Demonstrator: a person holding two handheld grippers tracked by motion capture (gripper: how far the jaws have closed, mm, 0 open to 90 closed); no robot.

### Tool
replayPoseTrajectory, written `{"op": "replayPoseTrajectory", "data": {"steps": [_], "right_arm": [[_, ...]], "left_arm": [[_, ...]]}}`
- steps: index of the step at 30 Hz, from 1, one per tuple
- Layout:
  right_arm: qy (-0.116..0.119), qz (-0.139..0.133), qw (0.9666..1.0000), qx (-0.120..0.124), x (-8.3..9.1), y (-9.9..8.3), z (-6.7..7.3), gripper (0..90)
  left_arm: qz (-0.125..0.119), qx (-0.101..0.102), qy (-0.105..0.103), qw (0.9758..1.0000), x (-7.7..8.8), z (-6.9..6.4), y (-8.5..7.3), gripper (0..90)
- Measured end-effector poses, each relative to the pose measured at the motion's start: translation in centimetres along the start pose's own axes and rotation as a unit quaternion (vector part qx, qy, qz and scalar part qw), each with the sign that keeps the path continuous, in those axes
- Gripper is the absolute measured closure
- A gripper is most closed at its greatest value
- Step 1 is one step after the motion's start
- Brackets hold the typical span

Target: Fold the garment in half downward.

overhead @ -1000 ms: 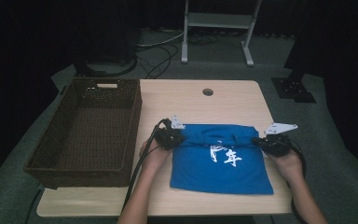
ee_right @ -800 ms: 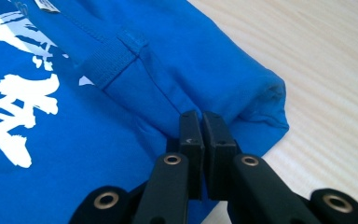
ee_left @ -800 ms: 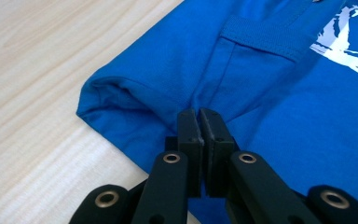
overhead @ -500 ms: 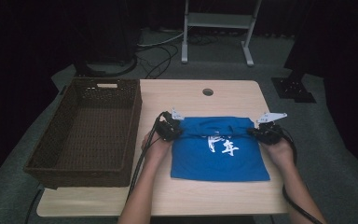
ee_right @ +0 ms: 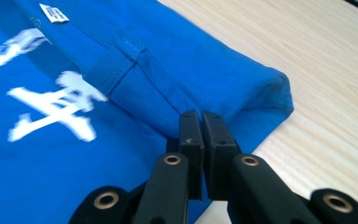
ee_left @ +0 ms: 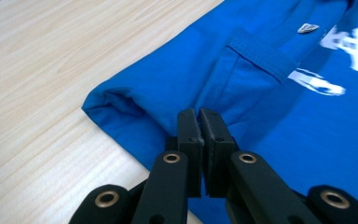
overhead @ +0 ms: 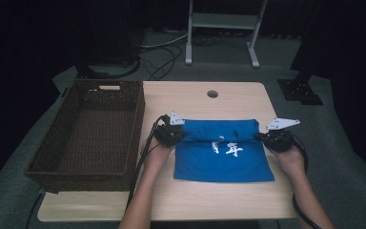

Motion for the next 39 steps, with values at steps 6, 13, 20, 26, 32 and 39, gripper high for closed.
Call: {"op": "replayPoseTrajectory", "data": {"steps": [6, 13, 20, 26, 32, 39], "right_arm": [[0.003, -0.011, 0.9999, 0.011, 2.2, -0.5, 1.6, 87.6], [0.008, -0.01, 0.9998, 0.013, 3.6, -1.5, 2.9, 87.6], [0.015, -0.007, 0.9998, 0.009, 4.6, -2.7, 3.9, 87.5], [0.012, -0.006, 0.9998, 0.016, 5.4, -3.3, 4.6, 87.5], [0.011, -0.012, 0.9996, 0.022, 6.5, -3.4, 5.4, 87.5], [0.018, -0.004, 0.9996, 0.021, 6.8, -4.3, 6.2, 87.4]], "left_arm": [[-0.011, -0.011, -0.002, 0.9999, 1.9, -1.5, -0.2, 87.8], [-0.012, -0.009, -0.017, 0.9997, 2.5, -2.8, -1.6, 87.8], [-0.006, -0.013, -0.022, 0.9997, 2.9, -3.9, -2.6, 87.8], [-0.012, -0.013, -0.023, 0.9996, 3.5, -4.8, -2.9, 87.8], [-0.015, -0.013, -0.029, 0.9994, 4.1, -5.7, -3.5, 87.8], [-0.008, -0.015, -0.04, 0.9991, 4.5, -6.7, -4.2, 87.8]]}}
Point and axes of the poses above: each handheld gripper's, and its own axes: x roughly backward along the jaws, y roughly out of its top, z roughly to its left, the point moved 10 cm from there along -x, roughly forward along the jaws, and after that the axes turned 2 degrees about -x, right-handed, at the moved point
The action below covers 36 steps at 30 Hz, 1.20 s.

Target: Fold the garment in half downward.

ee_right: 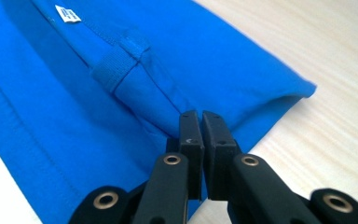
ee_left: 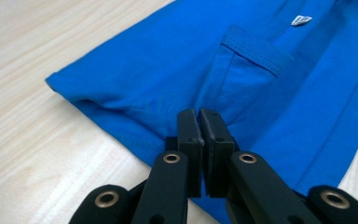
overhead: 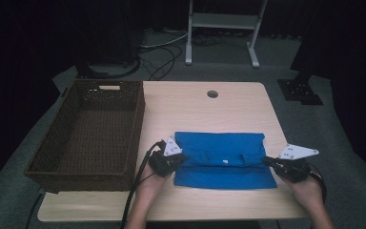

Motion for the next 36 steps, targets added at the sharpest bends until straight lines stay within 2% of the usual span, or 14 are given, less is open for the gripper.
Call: {"op": "replayPoseTrajectory", "data": {"steps": [8, 16, 19, 23, 26, 30, 31, 32, 34, 35, 36], "right_arm": [[0.006, 0.029, 0.9996, 0.005, -1.3, -1.3, 0.3, 87.5], [-0.005, 0.032, 0.9994, 0.012, -2.6, -0.6, -0.9, 87.5], [-0.008, 0.031, 0.9994, 0.015, -3.3, -0.1, -1.4, 87.5], [-0.008, 0.03, 0.9995, 0.009, -3.6, 0.1, -1.7, 87.1], [-0.005, 0.025, 0.9997, 0.006, -3.5, 0.1, -1.7, 83.1], [0.012, 0.013, 0.9996, -0.023, -3.0, 0.1, -1.8, 67.4], [0.012, 0.013, 0.9996, -0.023, -3.0, 0.1, -1.8, 67.4], [0.022, 0.004, 0.9991, -0.035, -2.7, 0.1, -1.8, 62.3], [0.023, 0.001, 0.999, -0.038, -2.6, 0.1, -1.9, 59.3], [0.024, 0.0, 0.9989, -0.04, -2.5, 0.1, -1.9, 56.9], [0.031, 0.001, 0.9985, -0.045, -2.5, 0.0, -1.8, 54.0]], "left_arm": [[0.037, -0.004, 0.0, 0.9993, -1.2, -0.3, -1.4, 87.8], [0.034, 0.002, 0.012, 0.9994, -1.9, 0.5, -1.1, 87.8], [0.032, 0.004, 0.023, 0.9992, -2.2, 1.2, -0.9, 87.8], [0.031, 0.006, 0.023, 0.9992, -2.2, 1.2, -1.0, 87.1], [0.029, 0.017, 0.025, 0.9991, -2.1, 1.5, -0.9, 79.7], [0.026, 0.029, 0.019, 0.9991, -1.8, 1.7, -1.0, 68.1], [0.026, 0.029, 0.019, 0.9991, -1.8, 1.7, -1.0, 64.5], [0.024, 0.032, 0.019, 0.999, -1.8, 1.7, -1.0, 60.1], [0.024, 0.035, 0.017, 0.9989, -1.7, 1.8, -1.0, 53.8], [0.023, 0.037, 0.018, 0.9989, -1.7, 1.9, -0.9, 53.8], [0.022, 0.04, 0.019, 0.9988, -1.7, 1.9, -0.9, 49.9]]}}
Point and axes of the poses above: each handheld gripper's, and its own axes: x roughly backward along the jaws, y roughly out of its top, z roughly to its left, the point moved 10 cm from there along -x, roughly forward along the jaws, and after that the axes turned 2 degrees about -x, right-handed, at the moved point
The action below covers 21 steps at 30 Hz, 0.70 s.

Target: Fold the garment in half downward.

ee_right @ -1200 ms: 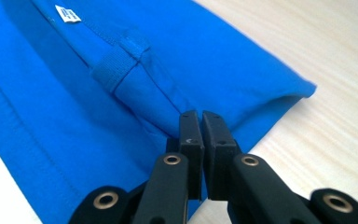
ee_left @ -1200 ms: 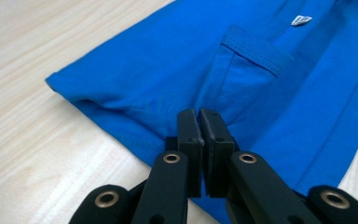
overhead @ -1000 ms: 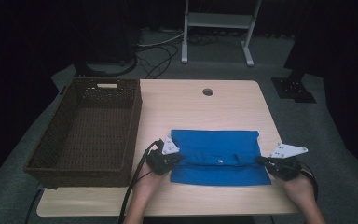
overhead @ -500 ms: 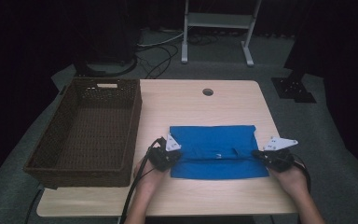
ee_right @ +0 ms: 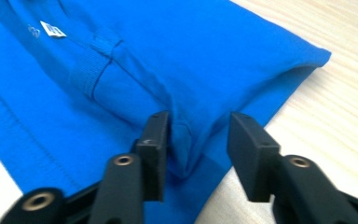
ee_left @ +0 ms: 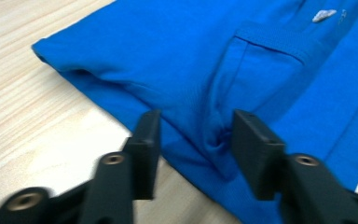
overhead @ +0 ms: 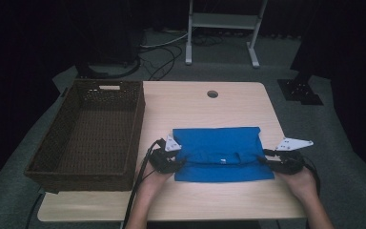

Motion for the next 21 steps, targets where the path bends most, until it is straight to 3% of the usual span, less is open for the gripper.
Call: {"op": "replayPoseTrajectory", "data": {"steps": [3, 5, 7, 9, 10, 12, 13, 17, 19, 21], "right_arm": [[0.012, -0.001, 0.9999, -0.004, 0.0, -0.1, 0.2, 48.2], [0.029, -0.004, 0.9995, -0.011, -0.1, 0.0, 0.5, 36.9], [0.04, -0.007, 0.9989, -0.021, -0.1, 0.1, 0.7, 26.8], [0.042, -0.008, 0.9988, -0.025, -0.1, 0.1, 0.7, 22.3], [0.036, -0.009, 0.999, -0.023, -0.1, 0.2, 0.6, 11.3], [0.022, -0.013, 0.9994, -0.023, -0.1, 0.3, 0.4, 2.6], [0.022, -0.013, 0.9994, -0.023, -0.1, 0.3, 0.4, 2.6], [0.035, -0.035, 0.9984, -0.026, 0.3, 1.0, 0.7, 0.0], [0.034, -0.042, 0.998, -0.032, 0.5, 1.3, 0.4, 0.0], [0.025, -0.043, 0.998, -0.038, 0.6, 1.6, -0.2, 0.0]], "left_arm": [[-0.005, 0.003, 0.0, 1.0, 0.1, 0.0, 0.1, 40.9], [-0.005, -0.003, 0.004, 1.0, 0.1, 0.1, 0.1, 28.4], [-0.007, 0.0, 0.005, 1.0, 0.0, 0.2, 0.2, 23.0], [-0.01, -0.001, 0.006, 0.9999, 0.1, 0.2, 0.2, 19.3], [-0.017, 0.0, 0.002, 0.9999, 0.0, 0.1, 0.4, 12.1], [-0.024, -0.003, 0.002, 0.9997, -0.1, 0.0, 0.5, 3.7], [-0.024, -0.003, 0.002, 0.9997, -0.1, 0.0, 0.5, 0.0], [-0.042, -0.001, 0.008, 0.9991, 0.2, 0.2, 1.1, 0.0], [-0.05, 0.006, 0.006, 0.9987, 0.4, 0.4, 1.5, 0.0], [-0.048, 0.0, 0.015, 0.9987, 0.4, 0.9, 1.9, 0.0]]}}
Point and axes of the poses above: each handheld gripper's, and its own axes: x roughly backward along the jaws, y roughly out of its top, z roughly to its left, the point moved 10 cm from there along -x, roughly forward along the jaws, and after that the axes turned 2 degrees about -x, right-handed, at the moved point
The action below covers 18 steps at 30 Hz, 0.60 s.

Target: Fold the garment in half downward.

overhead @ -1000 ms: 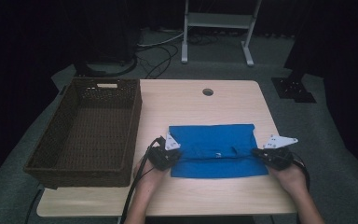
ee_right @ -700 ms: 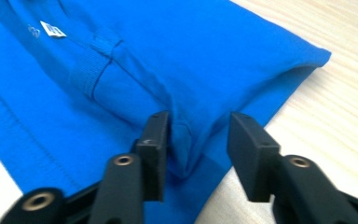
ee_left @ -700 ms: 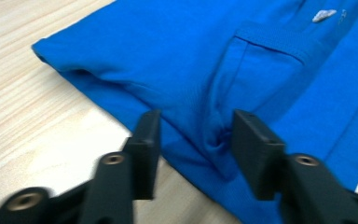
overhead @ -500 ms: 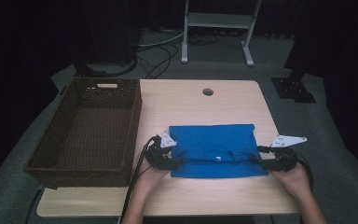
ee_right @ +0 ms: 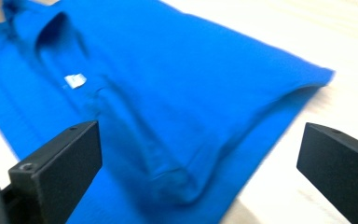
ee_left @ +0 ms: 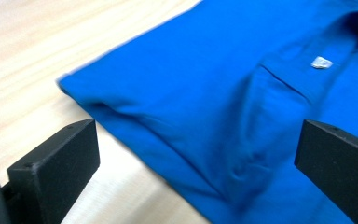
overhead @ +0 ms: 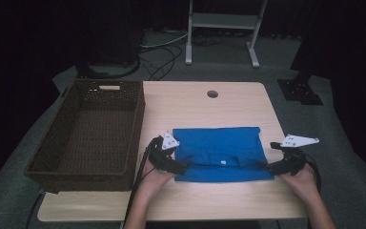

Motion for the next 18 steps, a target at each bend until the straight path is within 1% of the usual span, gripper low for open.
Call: {"op": "replayPoseTrajectory", "data": {"steps": [2, 4, 5, 6, 7, 8, 9, 10, 12, 13, 14, 15, 16, 17, 18], "right_arm": [[-0.003, -0.004, 1.0, -0.006, 0.0, 0.4, -0.4, 0.0], [-0.006, -0.005, 0.9999, -0.007, -0.3, 0.7, -0.9, 0.0], [-0.009, -0.003, 0.9999, -0.01, -0.4, 0.9, -1.1, 0.0], [-0.01, -0.001, 0.9999, -0.01, -0.6, 1.0, -1.3, 0.0], [-0.011, 0.001, 0.9999, -0.011, -0.8, 1.1, -1.5, 0.0], [-0.011, 0.001, 0.9999, -0.011, -0.8, 1.1, -1.5, 0.0], [-0.015, 0.006, 0.9998, -0.015, -1.4, 1.2, -1.9, 0.0], [-0.015, 0.006, 0.9998, -0.015, -1.4, 1.2, -1.9, 0.0], [-0.019, 0.012, 0.9997, -0.014, -1.9, 1.3, -2.3, 0.0], [-0.021, 0.014, 0.9996, -0.015, -2.3, 1.5, -2.6, 0.0], [-0.021, 0.017, 0.9995, -0.018, -2.6, 1.5, -2.8, 0.0], [-0.022, 0.019, 0.9994, -0.021, -2.8, 1.5, -2.9, 0.0], [-0.024, 0.021, 0.9993, -0.021, -3.1, 1.5, -3.1, 0.0], [-0.027, 0.026, 0.9991, -0.021, -3.3, 1.5, -3.3, 0.0], [-0.027, 0.03, 0.9989, -0.021, -3.6, 1.4, -3.4, 0.0]], "left_arm": [[-0.006, 0.004, 0.004, 1.0, -0.1, 0.4, 0.6, 0.0], [-0.006, 0.006, 0.005, 0.9999, -0.4, 0.8, 1.1, 0.0], [-0.006, 0.006, 0.005, 0.9999, -0.4, 0.8, 1.1, 0.0], [-0.007, 0.005, 0.007, 0.9999, -0.8, 1.1, 1.6, 0.0], [-0.007, 0.005, 0.007, 0.9999, -0.8, 1.1, 1.6, 0.0], [-0.007, 0.006, 0.008, 0.9999, -1.0, 1.3, 1.8, 0.0], [-0.004, 0.007, 0.009, 0.9999, -1.3, 1.5, 1.9, 0.0], [-0.003, 0.007, 0.011, 0.9999, -1.6, 1.7, 1.9, 0.0], [0.001, 0.012, 0.013, 0.9999, -2.1, 2.2, 2.0, 0.0], [0.0, 0.017, 0.017, 0.9997, -2.6, 2.9, 1.9, 0.0], [0.007, 0.022, 0.017, 0.9996, -2.9, 3.1, 1.7, 0.0], [0.015, 0.021, 0.019, 0.9995, -3.2, 3.4, 1.5, 0.0], [0.015, 0.021, 0.019, 0.9995, -3.2, 3.4, 1.5, 0.0], [0.024, 0.025, 0.021, 0.9992, -3.7, 3.8, 1.0, 0.0], [0.028, 0.026, 0.022, 0.999, -4.0, 3.9, 0.7, 0.0]]}}
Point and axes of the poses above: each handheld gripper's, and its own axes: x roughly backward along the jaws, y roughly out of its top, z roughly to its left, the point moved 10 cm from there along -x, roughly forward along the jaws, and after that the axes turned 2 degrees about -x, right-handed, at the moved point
